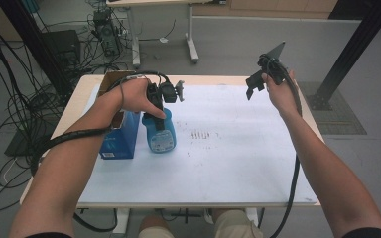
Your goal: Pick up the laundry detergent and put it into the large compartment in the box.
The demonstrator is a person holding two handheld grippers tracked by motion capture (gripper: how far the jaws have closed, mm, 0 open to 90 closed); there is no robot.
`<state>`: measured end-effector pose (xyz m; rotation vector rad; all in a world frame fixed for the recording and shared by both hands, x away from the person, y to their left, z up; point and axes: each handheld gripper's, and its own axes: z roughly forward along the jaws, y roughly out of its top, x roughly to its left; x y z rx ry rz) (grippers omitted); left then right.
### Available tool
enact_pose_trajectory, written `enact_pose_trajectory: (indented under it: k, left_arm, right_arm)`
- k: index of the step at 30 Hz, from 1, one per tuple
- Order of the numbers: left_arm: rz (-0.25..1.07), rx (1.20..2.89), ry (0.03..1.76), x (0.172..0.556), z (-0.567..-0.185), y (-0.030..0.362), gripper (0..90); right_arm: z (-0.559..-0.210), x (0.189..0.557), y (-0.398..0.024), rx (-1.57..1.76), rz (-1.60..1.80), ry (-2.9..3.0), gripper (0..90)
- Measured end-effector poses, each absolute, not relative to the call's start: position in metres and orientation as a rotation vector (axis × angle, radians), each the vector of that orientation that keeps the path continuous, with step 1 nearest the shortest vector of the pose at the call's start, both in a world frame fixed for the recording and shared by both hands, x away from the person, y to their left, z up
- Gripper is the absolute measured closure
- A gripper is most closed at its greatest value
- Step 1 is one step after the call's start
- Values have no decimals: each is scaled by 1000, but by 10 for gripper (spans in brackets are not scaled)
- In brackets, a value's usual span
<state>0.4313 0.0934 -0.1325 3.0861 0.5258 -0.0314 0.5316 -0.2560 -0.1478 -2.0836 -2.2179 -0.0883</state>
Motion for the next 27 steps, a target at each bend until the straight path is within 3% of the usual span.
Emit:
enact_pose_trajectory:
  k: [6, 17, 27]
  left_arm:
    - [71, 3041, 660, 420, -90, 91, 368]
    - [109, 2959, 942, 418, -26, 95, 367]
    - [204, 2770, 1393, 421, 46, 107, 368]
  right_arm:
    - [-146, 528, -253, -2069, -88, -2232, 45]
    - [-143, 525, -250, -2045, -102, -2246, 45]
    - [-140, 526, -250, -2028, -99, -2254, 45]
